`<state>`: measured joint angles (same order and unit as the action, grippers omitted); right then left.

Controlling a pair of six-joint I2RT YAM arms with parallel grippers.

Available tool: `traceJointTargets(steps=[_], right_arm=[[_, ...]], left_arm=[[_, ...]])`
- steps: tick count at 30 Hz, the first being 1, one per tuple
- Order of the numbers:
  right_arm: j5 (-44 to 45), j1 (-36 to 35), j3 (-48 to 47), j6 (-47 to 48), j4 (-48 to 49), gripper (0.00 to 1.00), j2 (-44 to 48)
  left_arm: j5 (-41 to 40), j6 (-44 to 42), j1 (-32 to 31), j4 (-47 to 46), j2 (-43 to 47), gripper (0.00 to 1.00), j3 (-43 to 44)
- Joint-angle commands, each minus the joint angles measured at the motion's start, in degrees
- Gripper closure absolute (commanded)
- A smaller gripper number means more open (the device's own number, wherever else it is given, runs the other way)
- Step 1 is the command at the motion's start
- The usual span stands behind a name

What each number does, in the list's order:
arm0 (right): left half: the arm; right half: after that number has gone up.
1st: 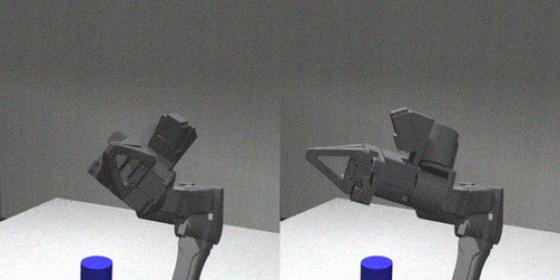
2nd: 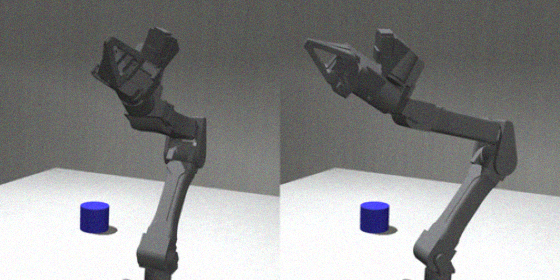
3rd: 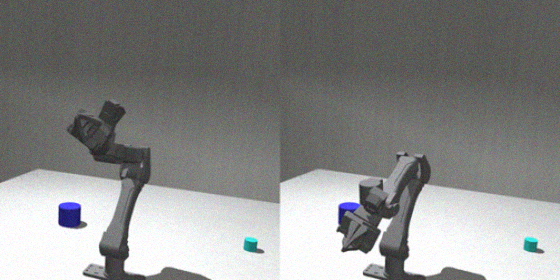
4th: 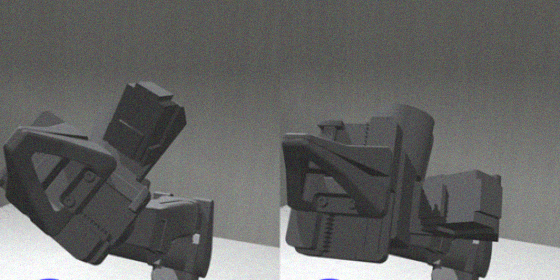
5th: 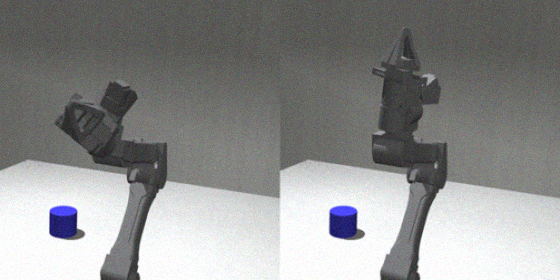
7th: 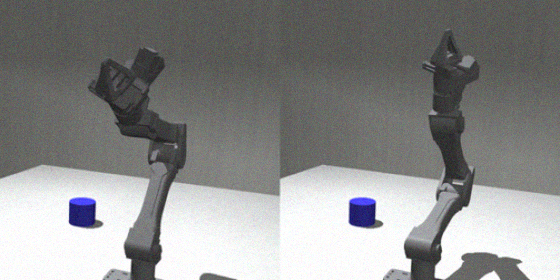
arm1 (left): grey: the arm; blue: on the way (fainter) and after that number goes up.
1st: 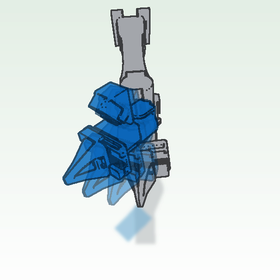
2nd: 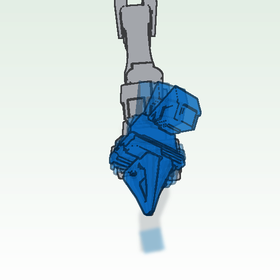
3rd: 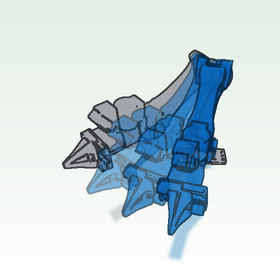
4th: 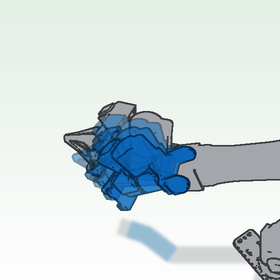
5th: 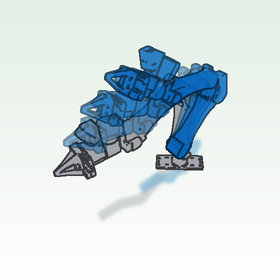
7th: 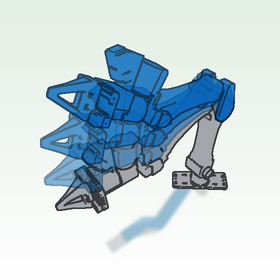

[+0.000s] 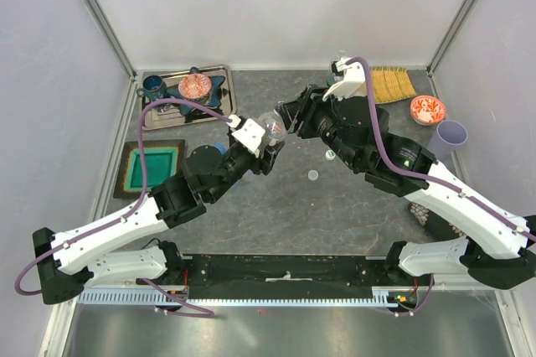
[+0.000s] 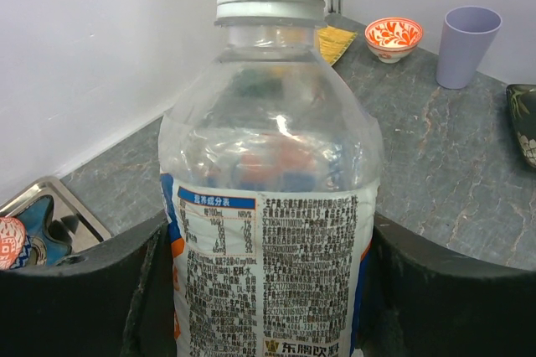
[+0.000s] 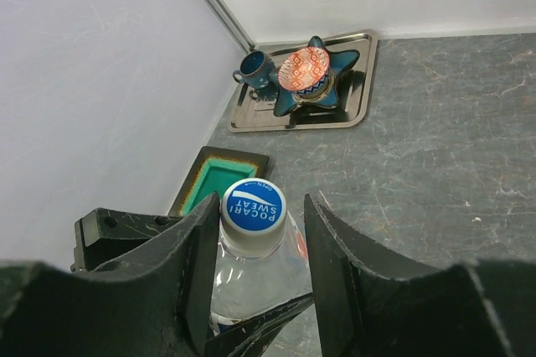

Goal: Unscrew the bottle caps

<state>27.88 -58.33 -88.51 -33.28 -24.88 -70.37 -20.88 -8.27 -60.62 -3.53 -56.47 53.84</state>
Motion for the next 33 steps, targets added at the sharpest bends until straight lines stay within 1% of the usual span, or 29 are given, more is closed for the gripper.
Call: traceJointTargets(steps=[1, 10, 13, 15, 16, 17, 18, 20, 21, 24, 25, 27, 28, 29, 30, 31, 32, 33], right_arm=[[-0.19, -0.03, 0.62, -0.03, 0.89, 0.49, -0.30], [-0.63, -0.03, 1.76, -0.30, 1.33, 0.52, -0.30], [-0.98, 0.05, 2.29, -0.30, 1.77, 0.57, -0.21], [-1.86, 0.14, 2.46, -0.12, 1.77, 0.68, -0.21], [-2.21, 0.14, 2.55, -0.21, 1.86, 0.75, -0.12], [-2.65, 0.05, 2.99, -0.12, 1.77, 0.97, -0.03], [-3.61, -0.03, 3.25, -0.03, 2.03, 1.00, 0.14], [-4.67, 0.05, 4.30, 1.11, 2.47, 1.00, 1.02], [-6.94, 0.23, 4.57, 1.89, 2.73, 1.00, 1.46], [-11.68, 0.75, 5.10, 6.28, 2.91, 1.00, 3.21], [-15.62, 0.84, 5.10, 7.43, 2.82, 1.00, 4.26], [-19.95, 1.37, 4.75, 10.85, 2.04, 1.00, 5.50], [-23.71, 1.55, 4.49, 12.17, 1.60, 1.00, 6.64], [-25.23, 1.46, 3.62, 12.97, 0.03, 1.00, 7.26], [-26.89, 1.55, 3.17, 15.24, -0.77, 1.00, 7.70], [-27.96, 1.55, 2.73, 16.30, -1.56, 1.00, 8.57], [-31.62, 1.55, 2.12, 17.10, -2.88, 1.00, 9.02], [-33.75, 1.55, 1.85, 18.93, -3.32, 1.00, 9.37]], left_arm=[[-0.39, -1.92, -0.46, -3.85, 0.75, 0.51, -0.14], [-0.12, -1.84, -0.73, -4.03, 0.74, 0.51, -0.23], [-0.03, -1.75, -0.73, -4.03, 0.83, 0.51, -0.23], [0.05, -1.75, -0.73, -4.03, 0.92, 0.51, -0.32], [0.23, -1.75, -0.73, -4.03, 0.92, 0.51, -0.32], [0.40, -1.83, -0.73, -4.20, 1.09, 0.51, -0.41], [0.67, -1.83, -0.73, -4.20, 1.18, 0.51, -0.41], [2.07, -1.83, -0.73, -4.55, 1.62, 0.52, -0.41], [2.60, -1.75, -0.73, -4.56, 2.15, 0.52, -0.49], [7.34, -1.13, -0.55, -4.21, 3.29, 0.53, -0.32], [10.74, -0.09, -0.46, -3.86, 3.99, 0.53, -0.06], [15.94, 0.97, 0.76, -0.97, 4.52, 0.53, 1.61], [22.92, 2.46, 1.46, 0.27, 4.79, 0.53, 2.48], [27.00, 3.52, 2.43, 1.67, 4.70, 0.53, 4.41], [31.39, 4.66, 4.87, 2.64, 4.61, 0.53, 5.30], [40.74, 7.19, 6.46, 3.17, 4.52, 0.53, 6.18], [45.53, 8.87, 8.05, 3.18, 4.00, 0.53, 7.49], [49.93, 10.80, 10.93, 3.18, 3.56, 0.53, 8.11]])
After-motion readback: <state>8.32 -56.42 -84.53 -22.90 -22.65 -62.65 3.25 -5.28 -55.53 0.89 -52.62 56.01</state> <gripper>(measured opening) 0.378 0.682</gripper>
